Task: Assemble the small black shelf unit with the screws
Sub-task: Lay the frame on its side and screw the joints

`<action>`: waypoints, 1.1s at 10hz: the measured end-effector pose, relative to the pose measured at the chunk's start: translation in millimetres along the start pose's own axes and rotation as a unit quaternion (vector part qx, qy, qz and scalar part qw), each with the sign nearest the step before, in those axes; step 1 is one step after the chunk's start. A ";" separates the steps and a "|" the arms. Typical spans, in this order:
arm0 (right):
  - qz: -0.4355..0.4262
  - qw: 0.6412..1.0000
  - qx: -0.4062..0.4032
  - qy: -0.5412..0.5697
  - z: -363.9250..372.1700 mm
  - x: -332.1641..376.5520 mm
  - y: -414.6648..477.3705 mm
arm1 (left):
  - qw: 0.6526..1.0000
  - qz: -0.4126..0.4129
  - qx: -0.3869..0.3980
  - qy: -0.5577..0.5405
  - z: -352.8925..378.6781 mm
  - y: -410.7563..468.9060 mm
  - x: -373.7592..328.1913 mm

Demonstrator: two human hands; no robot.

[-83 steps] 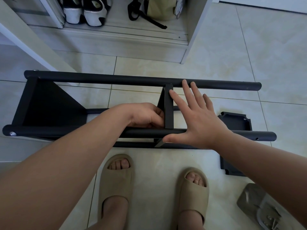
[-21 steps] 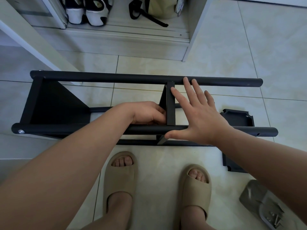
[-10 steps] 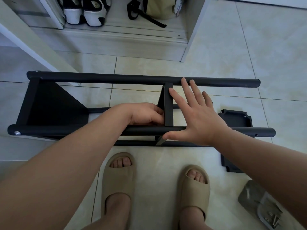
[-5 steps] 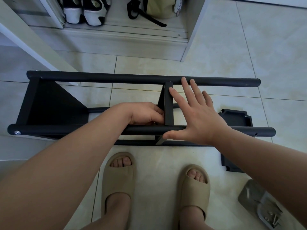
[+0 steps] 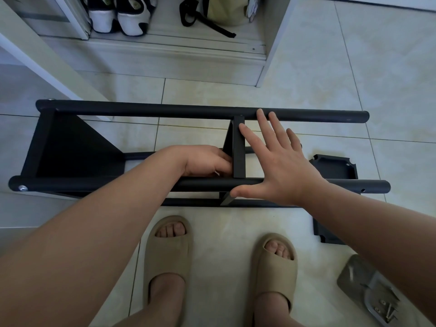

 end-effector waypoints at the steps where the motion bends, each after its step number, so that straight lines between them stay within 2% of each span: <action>1: 0.000 1.000 0.001 -0.002 0.2 -0.3 0.1 | 1.000 -0.002 -0.007 -0.008 -1.8 -1.8 -0.1; 4: 0.000 1.000 0.000 -0.001 0.4 -0.6 0.1 | 0.998 0.008 0.007 -0.058 0.8 -2.0 -3.3; 6: -0.001 1.000 0.003 0.001 0.7 0.0 -0.2 | 1.000 0.001 -0.016 0.025 -2.3 -3.7 -1.6; 9: 0.002 1.000 0.003 0.003 -0.1 -0.1 0.0 | 0.998 0.014 0.016 -0.064 1.1 -2.1 -3.7; 11: 0.001 1.000 0.001 0.003 0.3 0.1 0.2 | 0.999 0.005 -0.029 0.046 -4.5 -3.0 -2.3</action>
Point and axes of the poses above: each hand's wrist, its own y-axis towards the middle knuckle, its own z-axis out of the palm, x = y × z, the point moved 8 cm from there along y, towards the middle knuckle, and after that the axes turned 11 degrees about -z, right-handed, at the moved point
